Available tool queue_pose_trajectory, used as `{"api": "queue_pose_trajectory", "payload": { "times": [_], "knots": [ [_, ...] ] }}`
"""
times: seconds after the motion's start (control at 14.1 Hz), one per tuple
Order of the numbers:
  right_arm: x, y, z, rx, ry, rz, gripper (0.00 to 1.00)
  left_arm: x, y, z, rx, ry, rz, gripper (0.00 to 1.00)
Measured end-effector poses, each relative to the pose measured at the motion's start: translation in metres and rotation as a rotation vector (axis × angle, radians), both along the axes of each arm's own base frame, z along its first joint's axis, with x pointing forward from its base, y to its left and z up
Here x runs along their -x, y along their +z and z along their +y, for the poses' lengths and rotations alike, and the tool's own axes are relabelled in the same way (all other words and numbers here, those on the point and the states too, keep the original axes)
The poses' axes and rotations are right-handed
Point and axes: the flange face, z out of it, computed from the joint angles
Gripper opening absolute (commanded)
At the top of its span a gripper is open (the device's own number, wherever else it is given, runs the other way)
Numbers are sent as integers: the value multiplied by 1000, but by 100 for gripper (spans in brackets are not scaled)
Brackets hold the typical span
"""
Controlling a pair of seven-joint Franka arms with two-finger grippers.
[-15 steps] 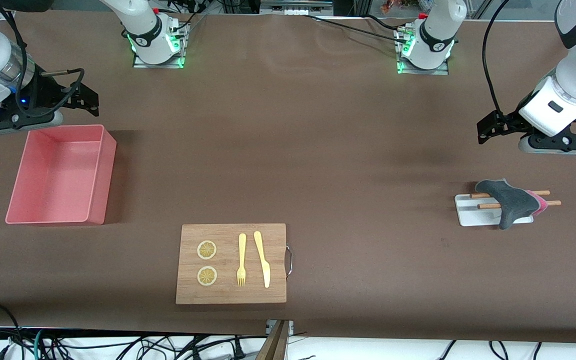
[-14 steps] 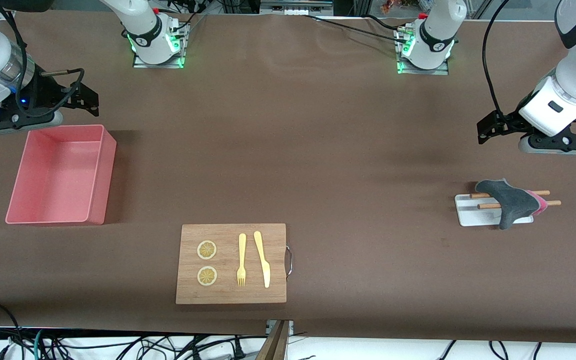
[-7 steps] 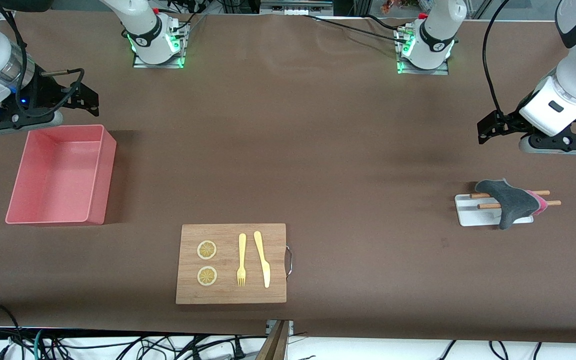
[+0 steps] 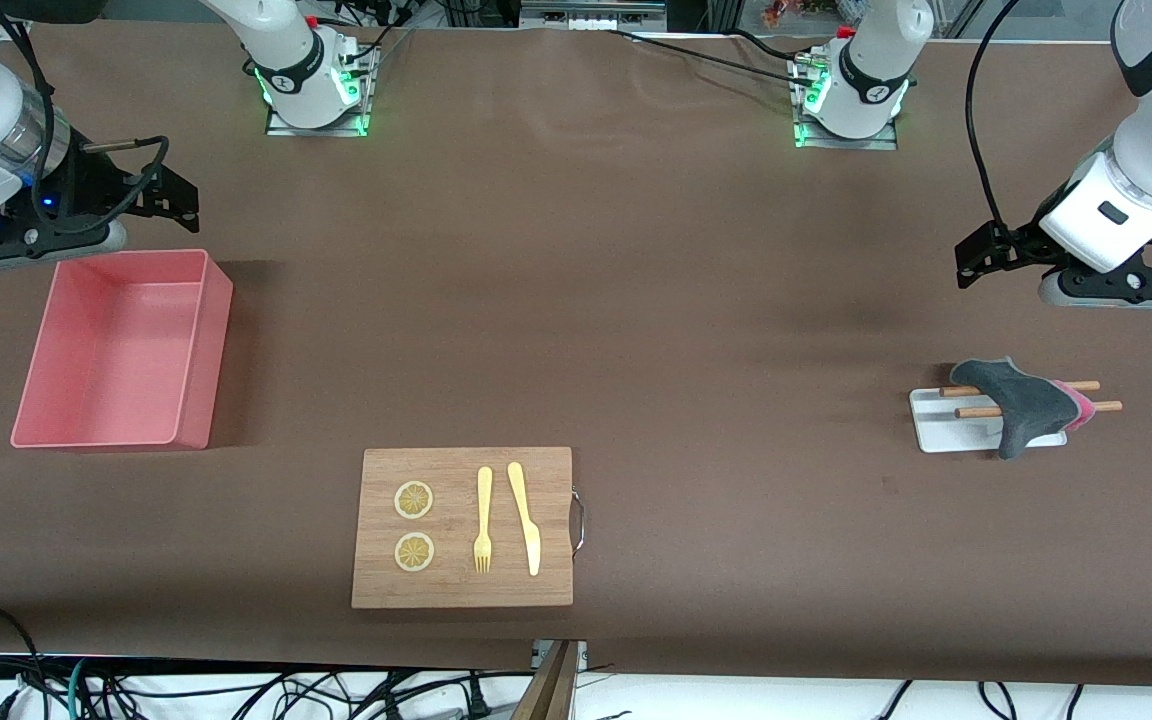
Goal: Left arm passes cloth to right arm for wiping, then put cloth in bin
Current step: 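Move the left gripper down toward the grey cloth on the stand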
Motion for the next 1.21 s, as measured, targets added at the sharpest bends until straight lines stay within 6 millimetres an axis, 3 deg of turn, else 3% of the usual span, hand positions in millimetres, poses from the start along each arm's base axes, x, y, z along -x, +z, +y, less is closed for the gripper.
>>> {"api": "queue_pose_trajectory", "payload": {
  "times": [0.78,1.0,1.21],
  "knots": [
    [0,0,0,-1,0,0,100,-6,-15,11,-1,20,26,100],
    [0,0,0,-1,0,-1,100,-11,-29,13,-2,24,57,100],
    [0,0,0,-1,0,-1,100,-19,-53,30,-2,53,102,100]
  ]
}}
